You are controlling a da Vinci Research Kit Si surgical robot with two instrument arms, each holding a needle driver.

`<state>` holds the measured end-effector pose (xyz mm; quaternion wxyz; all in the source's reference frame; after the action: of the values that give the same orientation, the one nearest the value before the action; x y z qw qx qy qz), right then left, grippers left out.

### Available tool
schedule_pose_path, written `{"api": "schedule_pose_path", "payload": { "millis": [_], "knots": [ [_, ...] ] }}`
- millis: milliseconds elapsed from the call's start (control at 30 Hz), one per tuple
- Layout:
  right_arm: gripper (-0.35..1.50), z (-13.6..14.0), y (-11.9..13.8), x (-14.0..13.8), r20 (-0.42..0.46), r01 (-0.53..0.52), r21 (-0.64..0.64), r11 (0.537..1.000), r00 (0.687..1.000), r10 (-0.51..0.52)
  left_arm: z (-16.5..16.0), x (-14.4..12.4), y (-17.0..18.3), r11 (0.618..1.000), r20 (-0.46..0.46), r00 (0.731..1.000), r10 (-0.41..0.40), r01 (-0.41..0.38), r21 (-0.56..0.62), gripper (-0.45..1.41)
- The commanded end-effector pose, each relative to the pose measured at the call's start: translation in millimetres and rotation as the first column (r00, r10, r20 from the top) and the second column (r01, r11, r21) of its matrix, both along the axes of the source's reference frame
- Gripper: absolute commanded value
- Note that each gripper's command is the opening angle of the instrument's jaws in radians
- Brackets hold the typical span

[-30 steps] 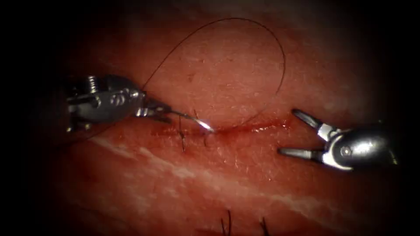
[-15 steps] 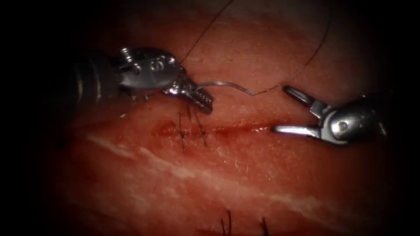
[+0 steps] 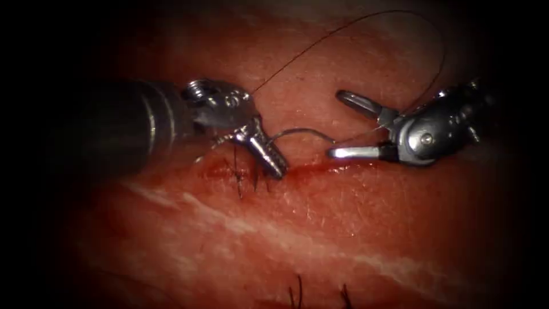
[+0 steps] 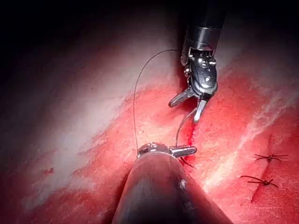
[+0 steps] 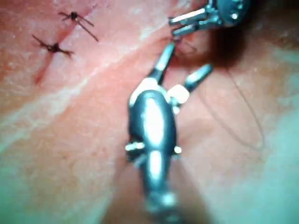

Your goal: Wound Closure

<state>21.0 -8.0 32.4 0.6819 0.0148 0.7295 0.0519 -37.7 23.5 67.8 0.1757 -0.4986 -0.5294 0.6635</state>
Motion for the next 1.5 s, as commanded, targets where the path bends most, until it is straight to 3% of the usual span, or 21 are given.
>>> {"api": "schedule_pose_path", "payload": {
  "millis": [33,233,333,500,533,833,867,900,1000,1100,1500],
  "knots": [
    [0.76,0.9,-0.9,1.1,-0.010,0.006,-0.004,1.000,1.000,-0.006,0.5,-0.4,-0.1,1.000,0.014,1.000,-0.001,0.001,0.006,-0.45],
    [0.67,0.7,-1.5,3.0,-0.036,-0.003,-0.018,1.000,0.999,0.003,0.4,-0.4,-0.1,1.000,0.031,0.999,0.011,-0.011,0.021,-0.45],
    [0.52,0.7,-1.4,3.5,-0.041,-0.018,-0.021,1.000,0.999,0.018,0.4,-0.4,-0.2,1.000,0.036,0.999,0.017,-0.018,0.019,-0.45],
    [0.09,0.8,-1.1,3.7,-0.043,-0.027,-0.023,0.999,0.999,0.026,0.3,-0.3,-0.4,1.000,0.041,0.999,0.023,-0.024,0.018,-0.45],
    [-0.33,0.8,-1.1,3.7,-0.044,-0.030,-0.024,0.999,0.999,0.029,0.3,-0.3,-0.5,1.000,0.042,0.999,0.025,-0.026,0.017,-0.45],
    [-0.35,0.3,-1.3,4.4,-0.053,-0.044,-0.025,0.999,0.998,0.043,0.5,-0.5,-0.8,0.999,0.044,0.998,0.037,-0.038,0.024,-0.45],
    [-0.28,0.1,-1.4,4.5,-0.054,-0.044,-0.024,0.999,0.998,0.043,0.4,-0.5,-0.8,0.999,0.043,0.998,0.036,-0.037,0.023,-0.45],
    [0.09,-0.1,-1.6,4.7,-0.057,-0.042,-0.024,0.999,0.998,0.041,0.4,-0.5,-0.8,0.999,0.044,0.998,0.037,-0.038,0.023,-0.45],
    [0.57,-0.4,-1.7,4.8,-0.054,-0.047,-0.019,0.999,0.997,0.046,0.4,-0.3,-0.8,0.999,0.044,0.998,0.037,-0.038,0.022,-0.45],
    [0.84,-0.4,-1.7,4.7,-0.044,-0.065,-0.009,0.998,0.997,0.065,0.2,-0.1,-1.0,0.999,0.048,0.998,0.041,-0.042,0.022,-0.45],
    [0.88,-0.4,-1.8,4.6,-0.042,-0.073,-0.007,0.997,0.997,0.072,-0.8,0.4,-1.1,0.999,0.050,0.998,0.044,-0.045,0.020,-0.45]
  ]
}}
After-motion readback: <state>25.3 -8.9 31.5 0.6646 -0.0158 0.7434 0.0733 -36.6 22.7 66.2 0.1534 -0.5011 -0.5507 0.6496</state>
